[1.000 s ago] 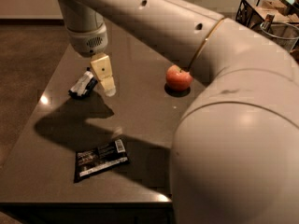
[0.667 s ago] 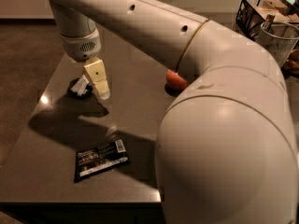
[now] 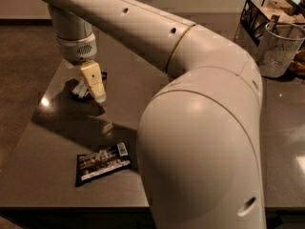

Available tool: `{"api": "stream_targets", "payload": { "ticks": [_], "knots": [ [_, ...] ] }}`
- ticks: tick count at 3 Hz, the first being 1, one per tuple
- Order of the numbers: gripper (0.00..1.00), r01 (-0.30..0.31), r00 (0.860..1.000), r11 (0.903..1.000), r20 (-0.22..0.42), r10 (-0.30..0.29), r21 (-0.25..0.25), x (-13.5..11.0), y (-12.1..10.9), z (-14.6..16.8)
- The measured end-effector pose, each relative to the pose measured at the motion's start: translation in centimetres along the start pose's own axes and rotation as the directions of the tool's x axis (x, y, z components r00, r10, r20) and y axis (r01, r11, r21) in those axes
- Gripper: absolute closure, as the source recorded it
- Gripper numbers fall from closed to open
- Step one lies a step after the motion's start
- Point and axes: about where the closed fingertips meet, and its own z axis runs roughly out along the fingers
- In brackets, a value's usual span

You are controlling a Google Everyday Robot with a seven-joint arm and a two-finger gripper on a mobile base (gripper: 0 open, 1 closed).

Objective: Move rxbar blueberry near rxbar chocolate

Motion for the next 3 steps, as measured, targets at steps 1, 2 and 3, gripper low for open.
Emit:
{"api": "stream_targets", "payload": {
  "ticks": [1, 2, 3],
  "knots": [
    [0.0, 0.004, 1.0, 1.0, 0.021, -0.004, 0.0, 0.3, -0.8, 0.4],
    [0.18, -0.002, 1.0, 1.0, 0.003, 0.002, -0.002, 0.6, -1.2, 0.9],
    [0.41, -0.032, 0.999, 0.9994, -0.026, 0.031, -0.017, 1.4, -1.3, 1.1]
  ]
}}
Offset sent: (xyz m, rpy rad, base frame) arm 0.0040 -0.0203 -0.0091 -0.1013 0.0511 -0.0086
